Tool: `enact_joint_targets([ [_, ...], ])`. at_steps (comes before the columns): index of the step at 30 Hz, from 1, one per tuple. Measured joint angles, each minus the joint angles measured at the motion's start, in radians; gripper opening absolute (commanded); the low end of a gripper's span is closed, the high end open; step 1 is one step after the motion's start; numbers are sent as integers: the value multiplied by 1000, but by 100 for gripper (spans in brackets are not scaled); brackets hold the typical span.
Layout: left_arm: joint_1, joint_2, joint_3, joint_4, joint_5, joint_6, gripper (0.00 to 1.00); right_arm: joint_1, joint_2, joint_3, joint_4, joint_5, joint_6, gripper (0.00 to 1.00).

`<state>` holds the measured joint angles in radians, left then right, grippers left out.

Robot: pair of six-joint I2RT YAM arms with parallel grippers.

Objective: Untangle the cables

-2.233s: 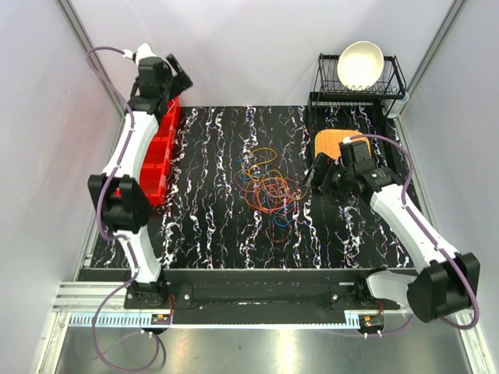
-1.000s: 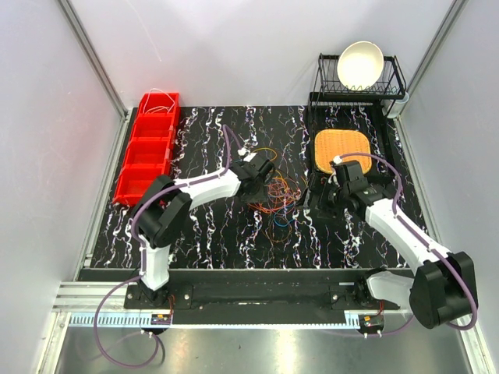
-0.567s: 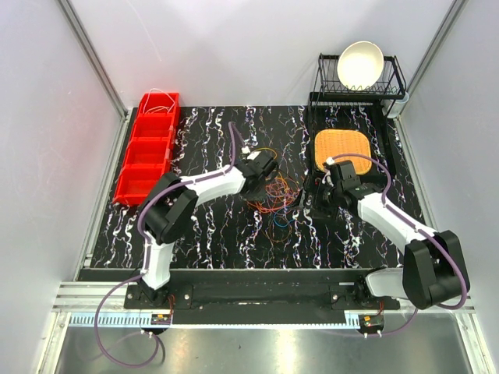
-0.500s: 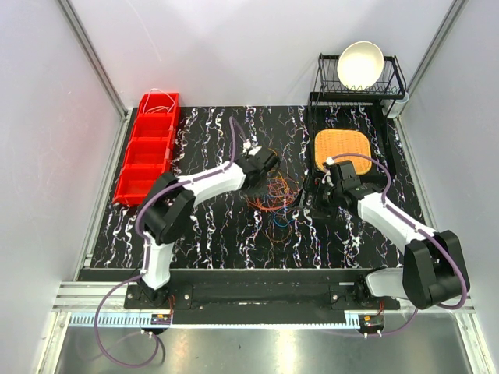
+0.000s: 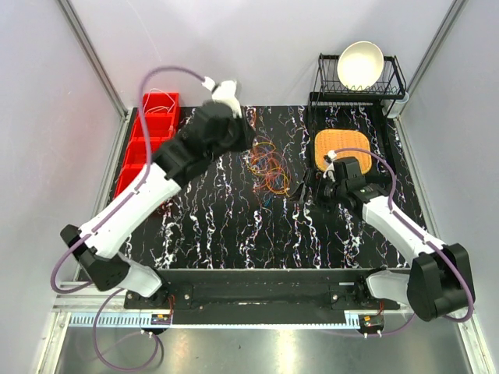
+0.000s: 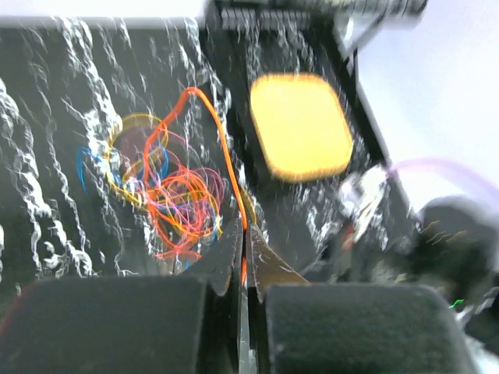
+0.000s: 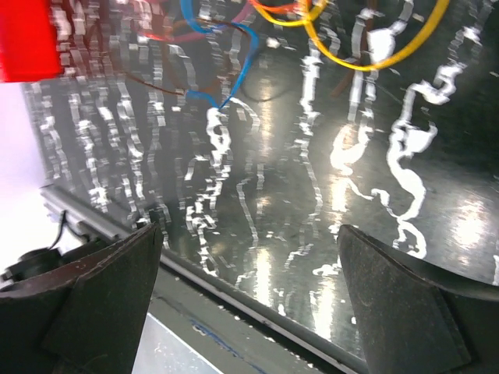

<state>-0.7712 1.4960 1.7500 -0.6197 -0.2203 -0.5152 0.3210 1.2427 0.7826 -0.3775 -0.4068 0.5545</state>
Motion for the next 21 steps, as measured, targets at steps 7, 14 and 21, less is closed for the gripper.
enact_joint_targets([
  [7,-1,66,-494,97,189,3,0,0,-26,-1,64,-71,36,100],
  [14,-2,97,-616,121,300,11,0,0,-26,-10,208,-195,111,99],
  [21,-2,97,-571,203,379,10,0,1,-24,-4,301,-241,177,93],
])
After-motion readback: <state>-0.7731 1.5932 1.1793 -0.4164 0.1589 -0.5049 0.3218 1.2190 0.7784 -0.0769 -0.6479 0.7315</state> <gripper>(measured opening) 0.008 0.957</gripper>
